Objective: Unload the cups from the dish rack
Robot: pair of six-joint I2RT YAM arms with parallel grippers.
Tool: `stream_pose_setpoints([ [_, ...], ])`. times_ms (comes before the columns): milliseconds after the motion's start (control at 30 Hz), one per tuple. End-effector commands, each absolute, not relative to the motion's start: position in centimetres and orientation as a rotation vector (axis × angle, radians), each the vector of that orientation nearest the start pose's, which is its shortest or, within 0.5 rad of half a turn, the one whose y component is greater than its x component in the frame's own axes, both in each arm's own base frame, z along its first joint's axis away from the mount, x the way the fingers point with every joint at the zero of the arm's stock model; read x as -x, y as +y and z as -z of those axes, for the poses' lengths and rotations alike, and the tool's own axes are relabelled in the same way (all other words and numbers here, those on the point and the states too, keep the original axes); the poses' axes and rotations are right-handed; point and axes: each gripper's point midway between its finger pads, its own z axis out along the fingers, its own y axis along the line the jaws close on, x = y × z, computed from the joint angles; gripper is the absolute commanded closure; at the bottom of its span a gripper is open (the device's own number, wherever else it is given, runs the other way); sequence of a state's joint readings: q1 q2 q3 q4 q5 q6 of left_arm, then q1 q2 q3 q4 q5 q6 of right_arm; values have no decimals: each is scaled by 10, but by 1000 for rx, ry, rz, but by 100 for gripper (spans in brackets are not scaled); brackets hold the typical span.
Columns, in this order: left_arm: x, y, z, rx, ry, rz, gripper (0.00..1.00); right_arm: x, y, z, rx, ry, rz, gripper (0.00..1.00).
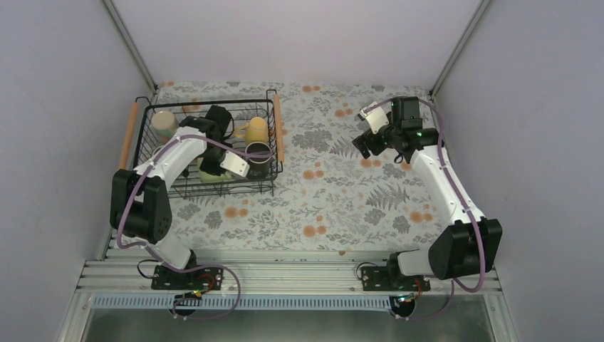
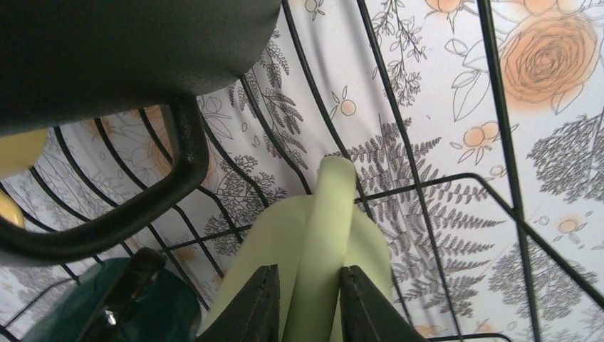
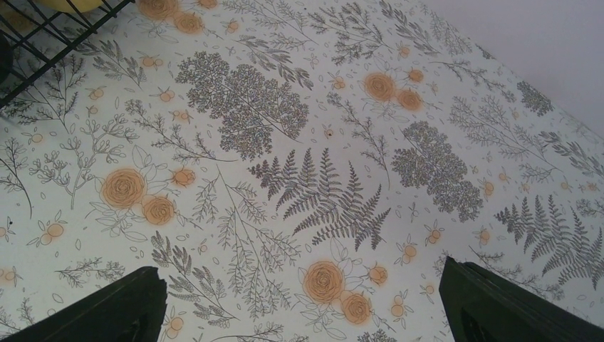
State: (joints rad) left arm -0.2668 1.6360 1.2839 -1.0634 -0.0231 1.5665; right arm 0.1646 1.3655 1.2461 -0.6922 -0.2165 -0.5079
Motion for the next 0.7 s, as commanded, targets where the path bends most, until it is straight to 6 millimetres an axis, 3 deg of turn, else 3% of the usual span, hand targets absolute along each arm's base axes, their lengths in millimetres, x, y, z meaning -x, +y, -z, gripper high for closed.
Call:
stream_pose_setpoints([
  [0,-311,-79,-95,2546,-1957,185,79,-369,107,-232,901,2171,-112,1],
  [233,-309,-75,-91,2533,-1933,208,75,-367,107,-239,895,2163,-119,1],
  [367,-310,-77,-93,2525,-1948,196,97,-366,107,-240,894,2163,-118,2],
  [567,-318,-76,-114,2522,-1986,261,98,-365,106,-247,887,2155,-113,2],
  [667,-325,-79,-140,2560,-2023,316,98,-365,106,-254,880,2145,-111,2],
])
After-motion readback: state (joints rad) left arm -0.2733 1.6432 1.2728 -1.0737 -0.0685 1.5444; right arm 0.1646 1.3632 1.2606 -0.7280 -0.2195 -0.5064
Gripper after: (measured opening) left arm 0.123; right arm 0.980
